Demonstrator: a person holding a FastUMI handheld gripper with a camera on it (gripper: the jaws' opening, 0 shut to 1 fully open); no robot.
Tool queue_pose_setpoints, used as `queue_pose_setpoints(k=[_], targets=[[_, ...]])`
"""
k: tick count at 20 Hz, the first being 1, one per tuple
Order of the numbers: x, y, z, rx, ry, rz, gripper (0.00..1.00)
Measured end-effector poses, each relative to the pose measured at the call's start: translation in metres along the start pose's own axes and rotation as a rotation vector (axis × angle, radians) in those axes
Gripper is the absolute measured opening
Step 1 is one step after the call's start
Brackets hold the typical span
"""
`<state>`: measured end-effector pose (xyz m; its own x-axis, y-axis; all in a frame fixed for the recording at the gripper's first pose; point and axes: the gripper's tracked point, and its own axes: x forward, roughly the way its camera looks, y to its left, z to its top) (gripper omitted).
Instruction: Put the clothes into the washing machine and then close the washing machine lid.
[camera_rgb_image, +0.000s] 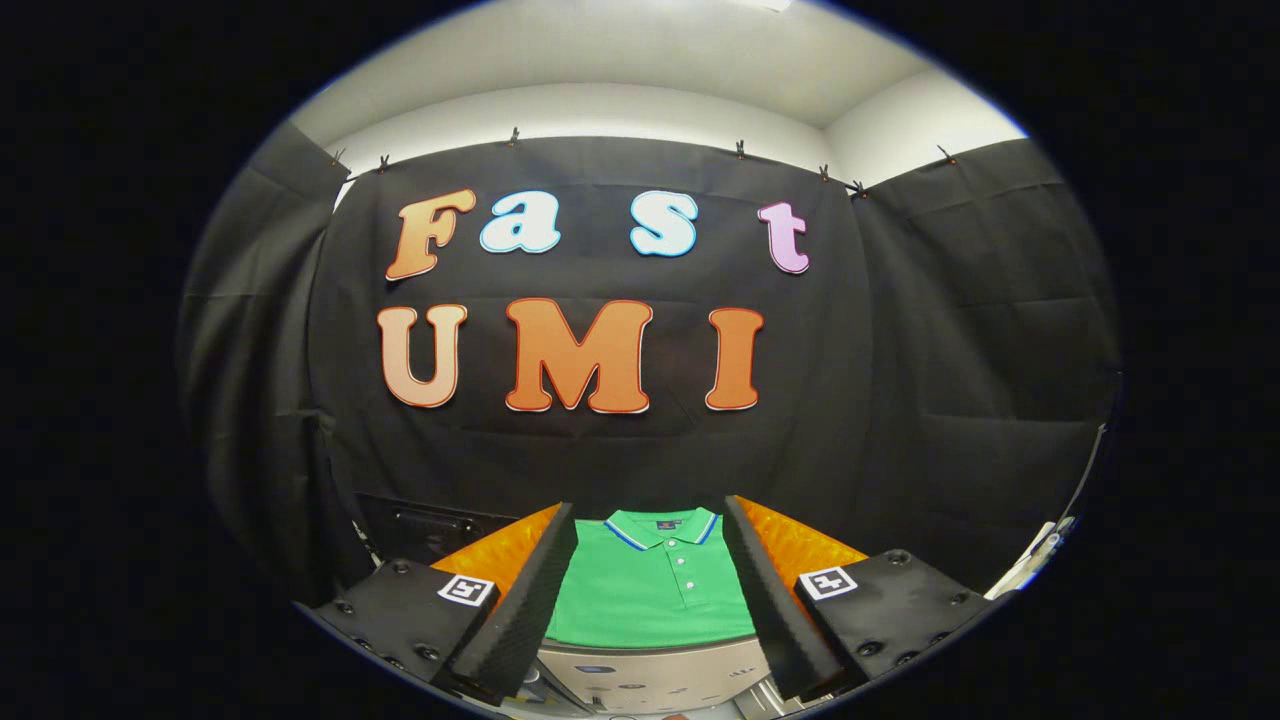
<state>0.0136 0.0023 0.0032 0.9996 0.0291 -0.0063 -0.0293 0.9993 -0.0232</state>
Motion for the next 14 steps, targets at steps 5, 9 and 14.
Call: queue_pose_setpoints(k=[5,9,14], targets=[[0.005,0.0,0.002,-0.002,0.006,0.006,0.96],[0.017,-0.008,-0.005,-0.014,0.029,-0.004,0.96],[0.046,-0.016,-0.027,-0.008,0.086,-0.002,0.96]])
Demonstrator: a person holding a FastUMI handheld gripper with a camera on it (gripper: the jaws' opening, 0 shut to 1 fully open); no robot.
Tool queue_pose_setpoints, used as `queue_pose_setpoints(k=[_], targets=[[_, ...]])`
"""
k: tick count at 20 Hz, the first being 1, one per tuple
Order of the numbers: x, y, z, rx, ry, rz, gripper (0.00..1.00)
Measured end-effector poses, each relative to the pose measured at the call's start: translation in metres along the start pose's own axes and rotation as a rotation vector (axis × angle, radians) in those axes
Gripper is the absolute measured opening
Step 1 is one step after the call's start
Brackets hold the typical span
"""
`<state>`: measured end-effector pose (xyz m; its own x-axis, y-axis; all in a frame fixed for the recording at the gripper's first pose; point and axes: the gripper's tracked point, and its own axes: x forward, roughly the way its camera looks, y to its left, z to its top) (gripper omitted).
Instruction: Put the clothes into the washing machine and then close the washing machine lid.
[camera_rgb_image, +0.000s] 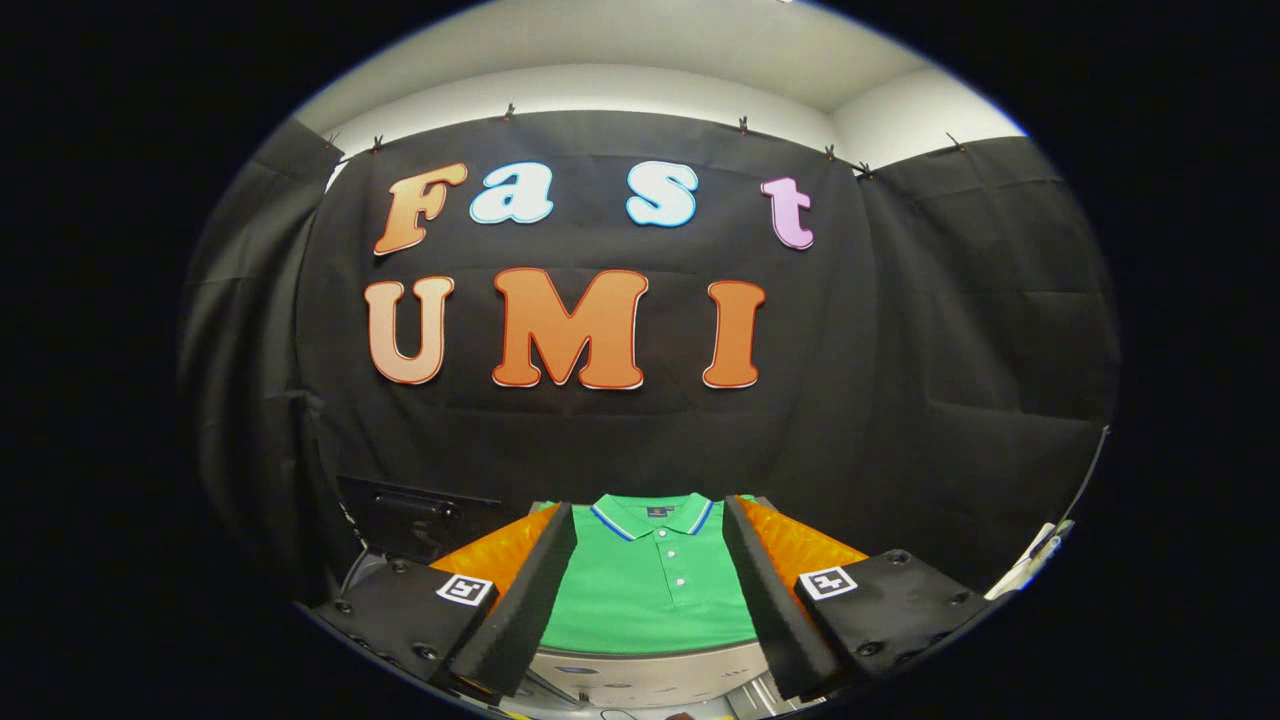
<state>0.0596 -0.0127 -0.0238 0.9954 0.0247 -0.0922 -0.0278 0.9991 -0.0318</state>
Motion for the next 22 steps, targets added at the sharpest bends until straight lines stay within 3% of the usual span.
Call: queue_pose_setpoints(k=[10,22], targets=[[0.093,-0.022,-0.059,-0.006,0.166,0.007,0.96],[0.177,-0.036,-0.153,0.028,0.508,0.0,0.97]])
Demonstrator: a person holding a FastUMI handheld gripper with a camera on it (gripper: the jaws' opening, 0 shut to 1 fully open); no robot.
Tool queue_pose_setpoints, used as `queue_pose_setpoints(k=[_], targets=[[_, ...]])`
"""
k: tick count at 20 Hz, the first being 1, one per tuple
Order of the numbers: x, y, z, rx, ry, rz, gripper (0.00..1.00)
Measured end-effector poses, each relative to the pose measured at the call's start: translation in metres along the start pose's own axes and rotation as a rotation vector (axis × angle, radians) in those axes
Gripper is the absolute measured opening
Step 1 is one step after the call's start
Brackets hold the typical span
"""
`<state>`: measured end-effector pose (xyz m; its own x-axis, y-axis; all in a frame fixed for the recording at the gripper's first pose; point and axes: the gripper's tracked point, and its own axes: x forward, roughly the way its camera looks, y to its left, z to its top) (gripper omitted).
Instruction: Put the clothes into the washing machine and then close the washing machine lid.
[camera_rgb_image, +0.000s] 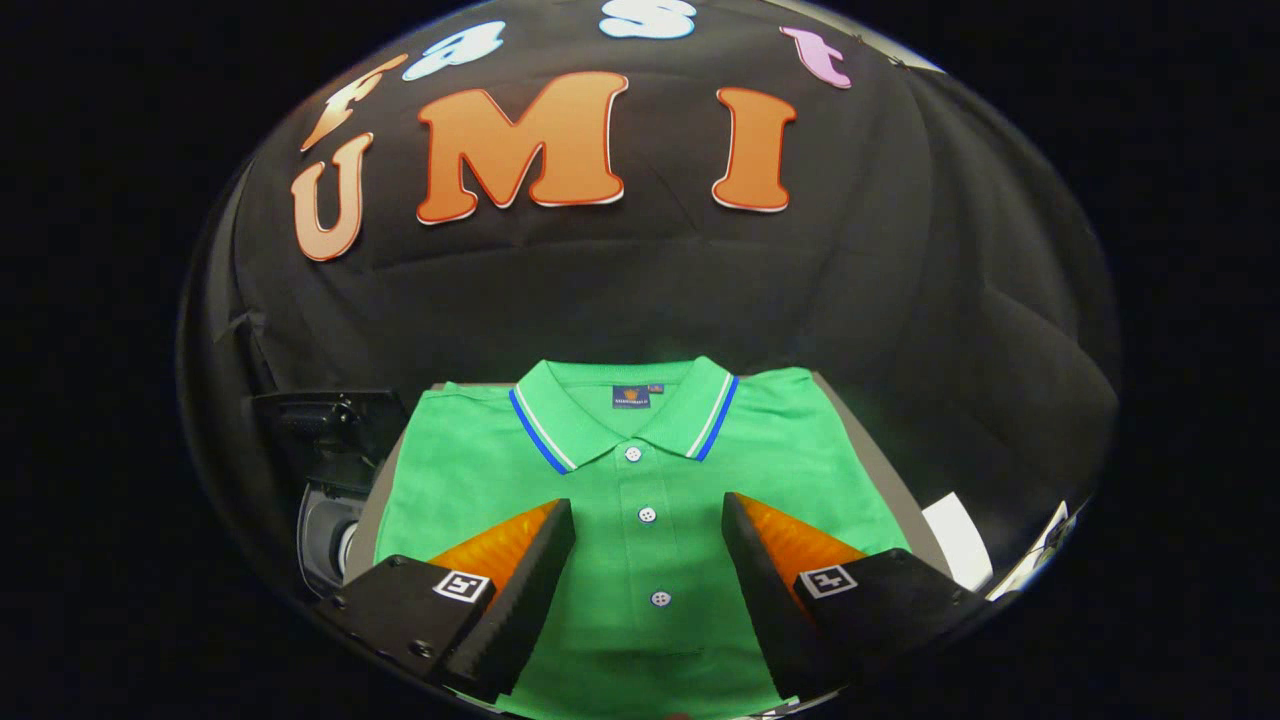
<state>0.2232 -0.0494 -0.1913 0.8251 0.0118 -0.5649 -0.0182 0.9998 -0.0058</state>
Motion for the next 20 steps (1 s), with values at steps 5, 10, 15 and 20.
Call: queue_pose_setpoints(k=[5,10,15,20], targets=[[0.01,-0.001,-0.009,0.011,0.081,0.007,0.98],[0.011,0.003,-0.008,-0.008,0.123,-0.002,0.97],[0.01,0.006,-0.01,-0.013,0.204,0.016,0.75],[0.007,0.014,-0.007,-0.057,0.236,0.041,0.42]])
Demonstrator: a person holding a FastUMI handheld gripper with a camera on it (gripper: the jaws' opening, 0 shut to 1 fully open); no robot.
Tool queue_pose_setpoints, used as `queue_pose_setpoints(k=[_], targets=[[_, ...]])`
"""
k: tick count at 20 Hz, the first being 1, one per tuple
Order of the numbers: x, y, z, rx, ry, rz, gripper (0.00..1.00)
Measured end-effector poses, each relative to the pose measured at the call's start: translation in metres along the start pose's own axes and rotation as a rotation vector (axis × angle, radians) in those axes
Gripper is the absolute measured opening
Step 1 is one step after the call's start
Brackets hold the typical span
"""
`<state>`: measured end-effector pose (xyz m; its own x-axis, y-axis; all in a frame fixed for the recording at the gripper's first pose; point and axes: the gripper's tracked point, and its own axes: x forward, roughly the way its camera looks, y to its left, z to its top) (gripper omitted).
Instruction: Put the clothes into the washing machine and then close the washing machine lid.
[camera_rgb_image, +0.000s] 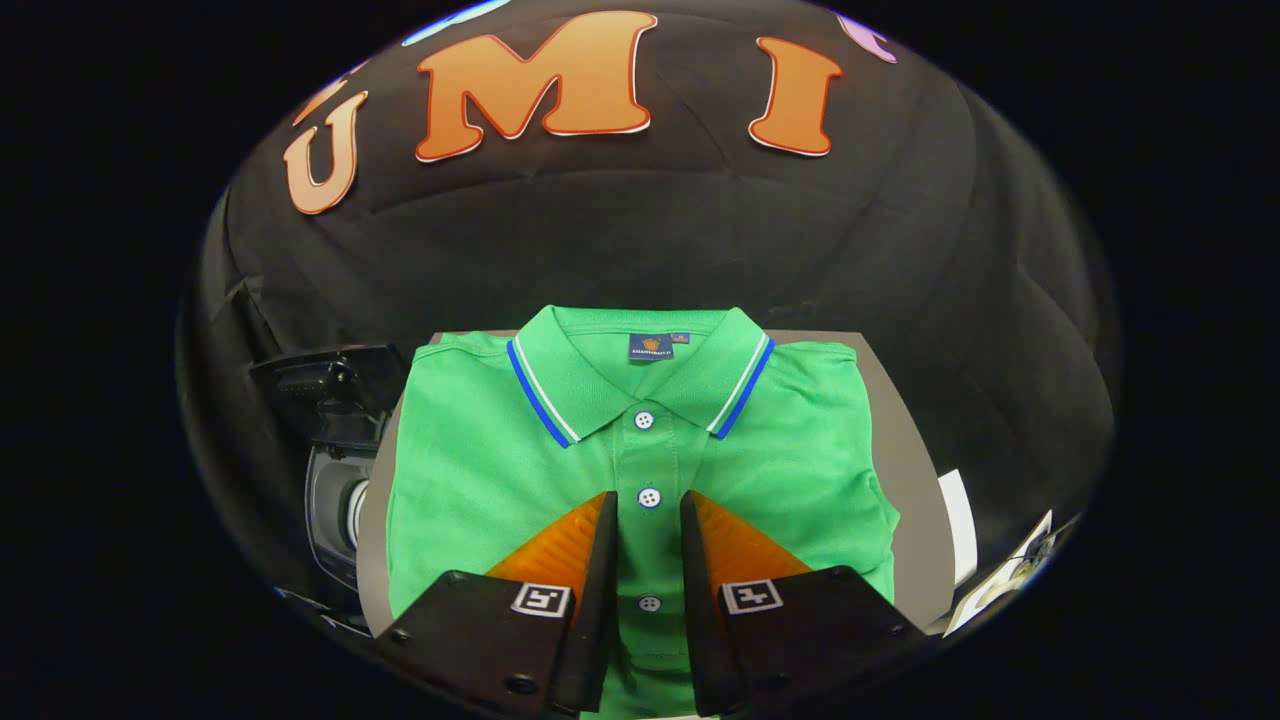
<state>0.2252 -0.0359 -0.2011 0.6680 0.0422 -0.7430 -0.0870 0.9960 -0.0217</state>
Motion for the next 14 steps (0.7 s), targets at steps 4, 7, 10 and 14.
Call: queue_pose_setpoints(k=[4,7,10,14], targets=[[0.001,0.0,0.001,-0.004,-0.022,-0.004,0.09],[-0.002,0.0,0.004,0.003,-0.097,0.022,0.09],[-0.005,0.001,0.007,0.036,-0.16,0.085,0.08],[-0.03,0.002,0.032,0.058,-0.307,0.151,0.08]])
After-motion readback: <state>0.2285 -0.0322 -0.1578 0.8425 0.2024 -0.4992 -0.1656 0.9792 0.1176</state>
